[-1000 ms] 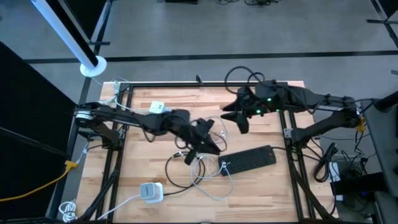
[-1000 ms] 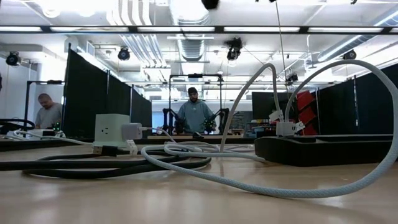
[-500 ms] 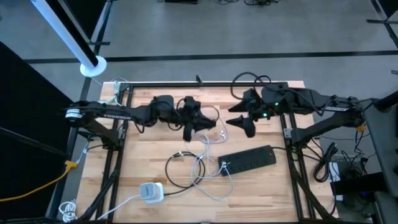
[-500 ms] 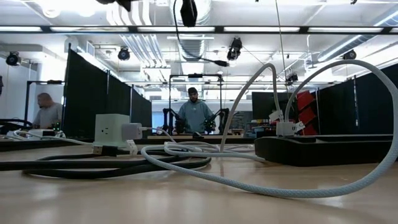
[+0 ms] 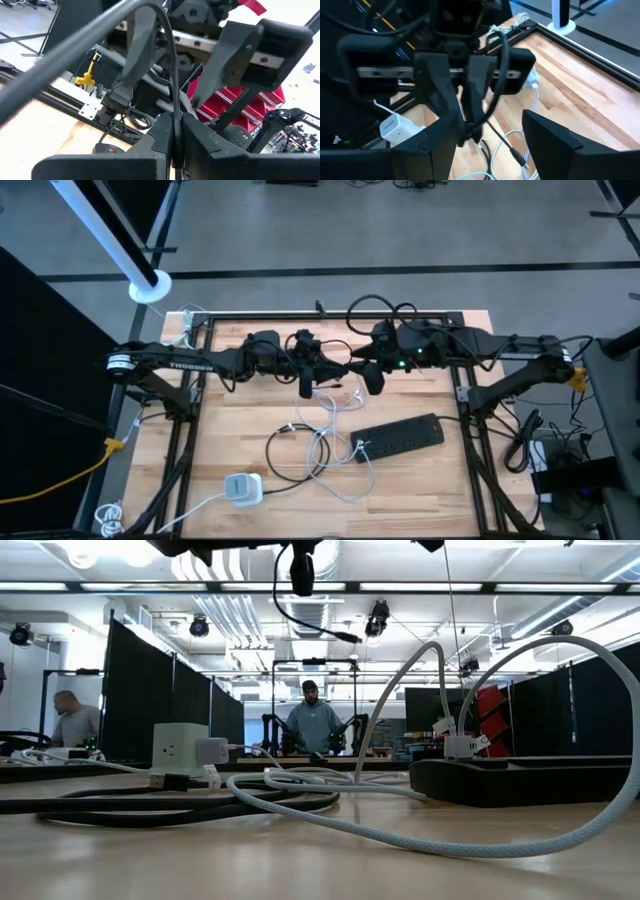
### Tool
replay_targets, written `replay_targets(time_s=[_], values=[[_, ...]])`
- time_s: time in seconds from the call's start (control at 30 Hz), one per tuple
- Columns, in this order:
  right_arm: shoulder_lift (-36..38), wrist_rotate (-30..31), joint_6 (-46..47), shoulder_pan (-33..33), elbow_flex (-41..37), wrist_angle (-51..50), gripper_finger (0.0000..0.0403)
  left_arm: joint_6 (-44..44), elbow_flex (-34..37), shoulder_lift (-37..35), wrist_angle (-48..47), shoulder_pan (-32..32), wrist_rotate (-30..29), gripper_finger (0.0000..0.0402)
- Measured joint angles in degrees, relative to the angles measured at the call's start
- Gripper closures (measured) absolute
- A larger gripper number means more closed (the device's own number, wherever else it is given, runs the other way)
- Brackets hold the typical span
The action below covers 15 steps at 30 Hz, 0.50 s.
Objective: Insert USB
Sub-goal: Insert the black USB cable into the black outlet extension
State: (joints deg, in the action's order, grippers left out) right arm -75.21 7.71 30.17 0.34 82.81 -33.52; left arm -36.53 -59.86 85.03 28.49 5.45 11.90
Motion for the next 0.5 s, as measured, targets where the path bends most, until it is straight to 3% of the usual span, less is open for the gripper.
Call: replay_targets(time_s=[0.23, 0.43, 0.5], values=[[-1.45, -0.16, 0.00, 0.02, 0.00, 0.19, 0.0255, 0.94, 0.11, 0.00, -0.97, 0.02, 0.02, 0.0382], [-1.70, -0.54, 0.25, 0.03, 0.00, 0.33, 0.0377, 1.44, 0.11, 0.00, -1.54, 0.06, -0.13, 0.0382], [-1.43, -0.68, 0.39, 0.03, 0.00, 0.33, 0.0393, 1.51, 0.11, -0.01, -1.35, 0.07, -0.20, 0.0382]])
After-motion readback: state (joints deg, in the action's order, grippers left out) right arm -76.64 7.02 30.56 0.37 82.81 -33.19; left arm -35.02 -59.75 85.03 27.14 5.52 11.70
